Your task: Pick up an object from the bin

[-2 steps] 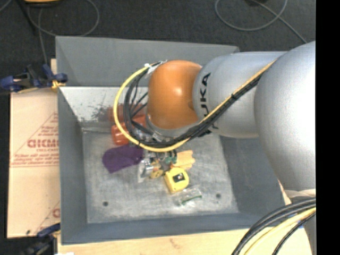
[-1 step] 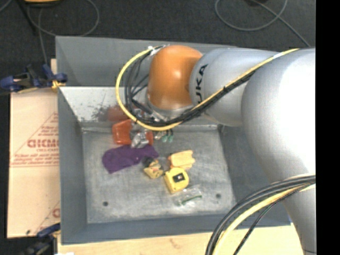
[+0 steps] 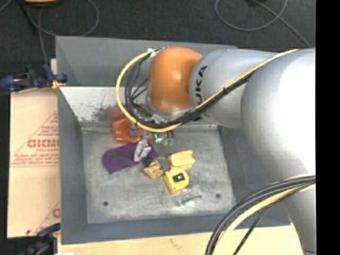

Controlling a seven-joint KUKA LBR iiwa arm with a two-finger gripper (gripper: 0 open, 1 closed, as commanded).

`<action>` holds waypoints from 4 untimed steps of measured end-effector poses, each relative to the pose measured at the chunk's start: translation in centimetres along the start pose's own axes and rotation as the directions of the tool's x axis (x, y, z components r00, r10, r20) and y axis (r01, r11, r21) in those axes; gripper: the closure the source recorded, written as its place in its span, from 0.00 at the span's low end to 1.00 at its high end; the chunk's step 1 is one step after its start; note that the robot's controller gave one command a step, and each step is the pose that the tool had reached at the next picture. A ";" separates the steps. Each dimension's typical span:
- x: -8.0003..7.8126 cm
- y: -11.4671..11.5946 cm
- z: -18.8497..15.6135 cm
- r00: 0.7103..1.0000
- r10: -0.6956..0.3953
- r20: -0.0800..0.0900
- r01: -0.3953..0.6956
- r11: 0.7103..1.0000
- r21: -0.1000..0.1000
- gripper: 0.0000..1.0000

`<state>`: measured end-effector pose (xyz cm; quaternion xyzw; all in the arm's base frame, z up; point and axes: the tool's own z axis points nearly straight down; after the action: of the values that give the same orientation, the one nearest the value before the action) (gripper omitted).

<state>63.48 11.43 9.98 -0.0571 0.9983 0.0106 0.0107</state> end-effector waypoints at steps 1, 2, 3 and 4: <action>-0.2 0.1 0.3 1.000 0.003 0.021 -0.003 1.000 -0.003 1.00; 1.3 -0.5 2.0 0.999 0.005 -0.039 -0.005 1.000 0.009 0.00; 1.3 -0.5 2.0 0.999 0.005 -0.040 -0.005 1.000 0.009 0.00; 2.4 -0.5 2.3 0.998 -0.023 -0.051 0.023 1.000 0.009 0.00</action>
Offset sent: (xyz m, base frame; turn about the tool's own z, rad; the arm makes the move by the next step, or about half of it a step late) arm 0.0000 0.0000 0.0000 0.0000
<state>61.21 10.76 7.65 -0.0688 0.9975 0.0044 -0.0143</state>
